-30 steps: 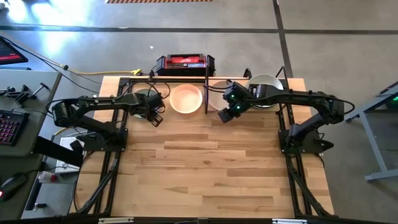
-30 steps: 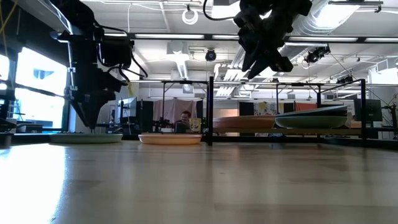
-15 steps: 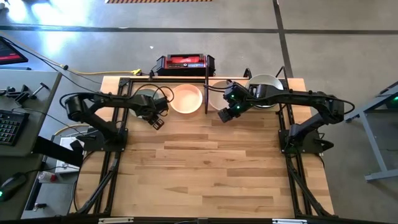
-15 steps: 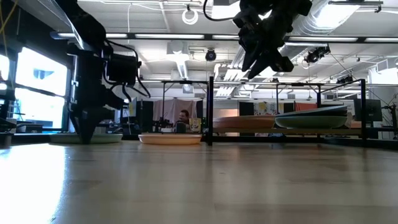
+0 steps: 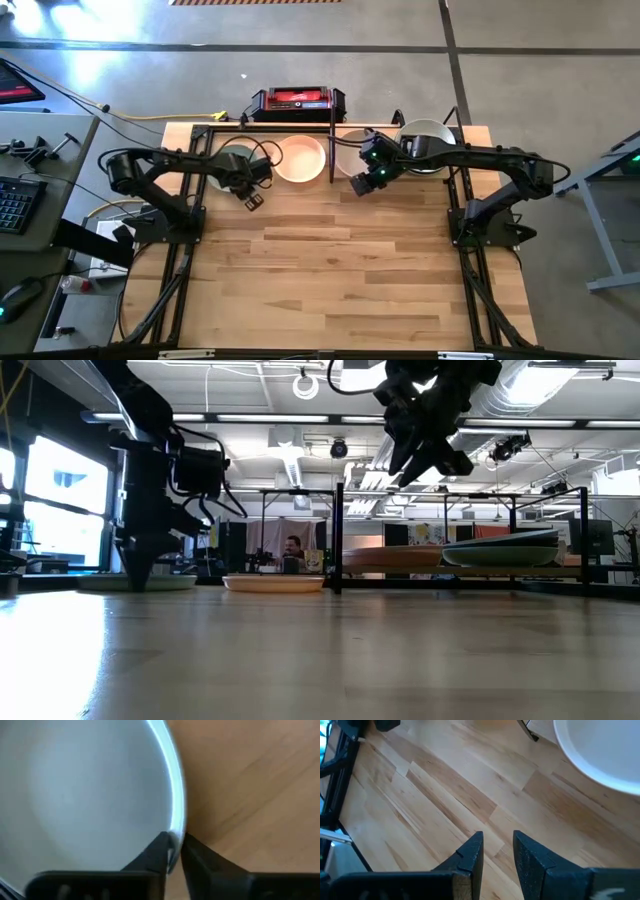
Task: Place and stack plates onto a shelf
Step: Stack the light blue plate on top of the light brown plate
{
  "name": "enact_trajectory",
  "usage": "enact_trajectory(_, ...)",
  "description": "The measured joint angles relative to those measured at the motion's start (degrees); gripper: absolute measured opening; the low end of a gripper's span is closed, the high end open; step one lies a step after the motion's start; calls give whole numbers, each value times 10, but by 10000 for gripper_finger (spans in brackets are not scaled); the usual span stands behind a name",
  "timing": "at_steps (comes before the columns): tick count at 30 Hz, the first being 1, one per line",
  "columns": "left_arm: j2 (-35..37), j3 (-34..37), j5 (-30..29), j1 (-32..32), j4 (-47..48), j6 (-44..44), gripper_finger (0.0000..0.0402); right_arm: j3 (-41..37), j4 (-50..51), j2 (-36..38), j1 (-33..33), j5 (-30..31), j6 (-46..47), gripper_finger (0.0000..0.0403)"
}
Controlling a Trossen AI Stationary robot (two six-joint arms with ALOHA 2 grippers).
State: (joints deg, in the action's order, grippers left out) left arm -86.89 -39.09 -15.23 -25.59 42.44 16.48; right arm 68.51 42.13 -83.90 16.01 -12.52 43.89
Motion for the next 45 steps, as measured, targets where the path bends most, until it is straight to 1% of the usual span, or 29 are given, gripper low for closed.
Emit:
enact_trajectory(2, 1, 0, -7, 6, 1, -19, 16, 0, 0, 0, 0, 0, 13, 85)
enact_trajectory(3, 3, 1, -10, 10, 2, -27, 10, 0, 0, 0, 0, 0, 21, 85)
enact_trajectory(8, 21, 3, -11, 35, 16, -47, 8, 0, 0, 0, 0, 0, 27, 85)
enact_trajectory(14, 62, -6, -3, 87, 29, -46, 3, 0, -8, 0, -18, -1, 56, 85)
enact_trajectory(24, 126, -99, -2, 188, 108, -47, 2, 0, -100, 0, -77, 1, 83, 85)
enact_trajectory(30, 136, -168, 10, 252, 153, -101, 1, 0, -137, 0, -112, 9, 91, 85)
enact_trajectory(35, 136, -219, 10, 308, 191, -154, 1, 0, -141, 0, -148, 64, 101, 86)
enact_trajectory(38, 136, -241, 10, 346, 212, -202, 1, 0, -141, 0, -166, 91, 101, 97)
enact_trajectory(43, 136, -248, -4, 409, 217, -279, 2, 0, -142, 0, -184, 155, 143, 125)
enact_trajectory(45, 136, -249, -9, 433, 217, -307, 2, 0, -143, 0, -184, 169, 169, 132)
